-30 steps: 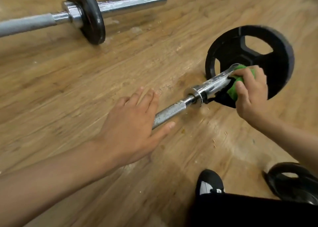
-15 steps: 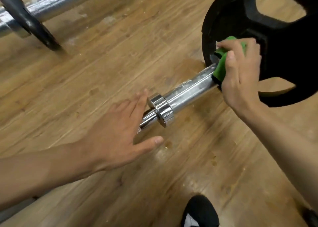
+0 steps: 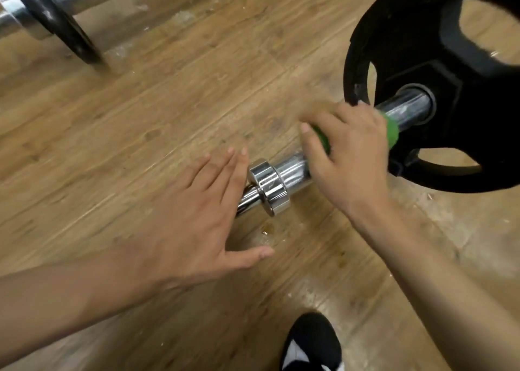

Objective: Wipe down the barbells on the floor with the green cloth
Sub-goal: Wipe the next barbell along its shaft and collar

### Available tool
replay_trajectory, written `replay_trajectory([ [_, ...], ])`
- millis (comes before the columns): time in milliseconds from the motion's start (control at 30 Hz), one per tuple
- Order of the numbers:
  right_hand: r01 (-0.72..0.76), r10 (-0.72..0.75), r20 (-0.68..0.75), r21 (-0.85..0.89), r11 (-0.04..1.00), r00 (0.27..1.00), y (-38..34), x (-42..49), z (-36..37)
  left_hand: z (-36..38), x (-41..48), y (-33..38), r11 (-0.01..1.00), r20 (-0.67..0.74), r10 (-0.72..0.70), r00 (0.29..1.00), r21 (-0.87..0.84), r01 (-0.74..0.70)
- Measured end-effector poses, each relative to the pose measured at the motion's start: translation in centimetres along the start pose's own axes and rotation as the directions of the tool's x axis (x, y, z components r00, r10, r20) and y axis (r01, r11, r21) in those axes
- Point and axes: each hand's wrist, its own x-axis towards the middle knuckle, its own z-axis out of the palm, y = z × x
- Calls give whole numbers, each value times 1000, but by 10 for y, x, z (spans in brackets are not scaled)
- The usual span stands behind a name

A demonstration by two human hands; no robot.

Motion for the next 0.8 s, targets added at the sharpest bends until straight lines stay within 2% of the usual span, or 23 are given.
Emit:
replay_trajectory([
  [100, 193, -195, 97, 21, 981, 976, -12, -24, -6, 3, -2, 8, 999, -30, 37, 999, 36, -36],
  [167, 251, -249, 162, 5, 968, 955, 15, -25, -18, 5, -3, 13, 998, -47, 45, 998, 36, -44],
  [200, 217, -209, 171, -26, 976, 963, 33, -23, -24, 6, -4, 16, 998, -54, 49, 997, 28, -47],
  [267, 42, -29, 110, -110, 993, 994, 63, -16, -37, 8, -6, 24, 998, -72, 62, 996, 3, -62],
  [333, -165, 167, 2, -140, 976, 986, 62, -14, -41, 11, -9, 30, 997, -87, 72, 994, -14, -74],
  [367, -197, 197, -11, -119, 973, 980, 47, -17, -38, 12, -11, 32, 997, -93, 74, 993, -19, -76],
  [433, -85, 87, 55, -31, 996, 995, 6, -38, -28, 13, -14, 36, 996, -90, 83, 992, -21, -85],
  [500, 129, -138, 149, 66, 989, 979, -23, -69, -27, 14, -18, 39, 996, -84, 86, 993, -22, -88],
  [567, 248, -254, 220, 55, 967, 942, -5, -71, -37, 14, -18, 42, 995, -89, 98, 991, -20, -100],
  [600, 218, -216, 235, 15, 976, 948, 17, -63, -41, 14, -18, 43, 994, -93, 101, 991, -17, -103],
  [633, 121, -113, 216, -27, 992, 970, 40, -54, -48, 15, -18, 44, 994, -94, 105, 990, -15, -107],
  [700, -121, 127, 79, -76, 990, 989, 65, -38, -60, 15, -17, 46, 994, -98, 107, 989, -12, -109],
  [733, -198, 201, 21, -84, 976, 979, 58, -39, -57, 15, -16, 47, 994, -98, 110, 989, -12, -112],
  [800, -162, 163, 8, -53, 985, 987, 22, -58, -38, 17, -16, 48, 994, -96, 105, 990, -16, -107],
])
